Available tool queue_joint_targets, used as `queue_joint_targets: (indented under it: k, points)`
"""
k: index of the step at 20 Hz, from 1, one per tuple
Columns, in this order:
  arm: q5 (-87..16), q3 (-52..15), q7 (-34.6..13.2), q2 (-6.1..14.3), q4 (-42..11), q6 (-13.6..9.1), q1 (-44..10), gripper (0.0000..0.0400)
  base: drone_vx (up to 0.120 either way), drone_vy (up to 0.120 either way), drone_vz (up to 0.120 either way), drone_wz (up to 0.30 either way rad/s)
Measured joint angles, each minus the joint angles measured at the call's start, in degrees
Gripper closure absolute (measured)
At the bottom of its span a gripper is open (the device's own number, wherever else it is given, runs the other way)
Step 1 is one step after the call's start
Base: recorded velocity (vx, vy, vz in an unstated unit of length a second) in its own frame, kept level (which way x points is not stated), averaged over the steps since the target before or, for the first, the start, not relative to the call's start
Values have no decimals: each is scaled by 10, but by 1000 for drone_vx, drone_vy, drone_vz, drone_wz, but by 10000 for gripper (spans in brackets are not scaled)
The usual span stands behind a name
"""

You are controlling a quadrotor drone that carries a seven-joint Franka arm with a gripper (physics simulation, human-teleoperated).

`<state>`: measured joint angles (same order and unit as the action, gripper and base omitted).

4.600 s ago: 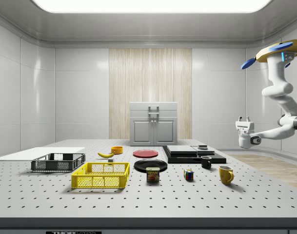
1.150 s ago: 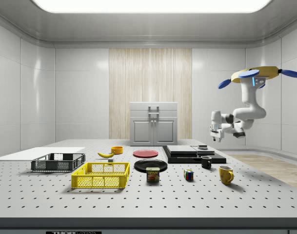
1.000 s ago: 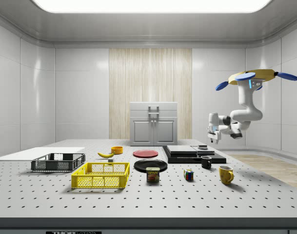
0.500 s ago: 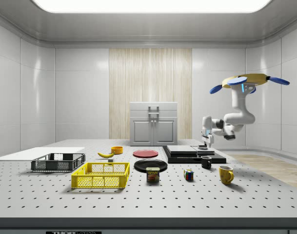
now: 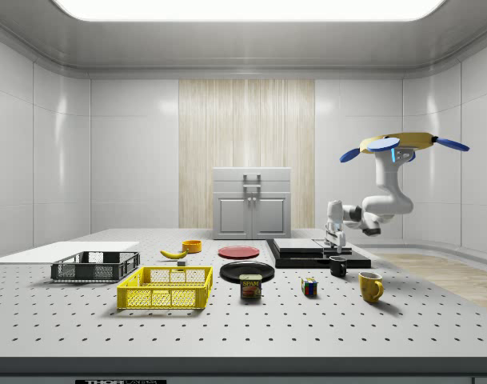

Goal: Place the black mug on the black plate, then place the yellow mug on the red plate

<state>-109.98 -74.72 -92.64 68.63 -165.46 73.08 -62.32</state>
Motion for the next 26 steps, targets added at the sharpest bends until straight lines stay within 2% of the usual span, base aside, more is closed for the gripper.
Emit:
queue_joint_targets:
  k: [2,16,26]
  points:
    - [3,-2,-2,5,0,5,-2,0,0,0,-100,0]
    - [-38,51,0,50,13,66,-4,0,0,0,0,0]
    - [-41,56,-4,63,27,85,-20,0,0,0,0,0]
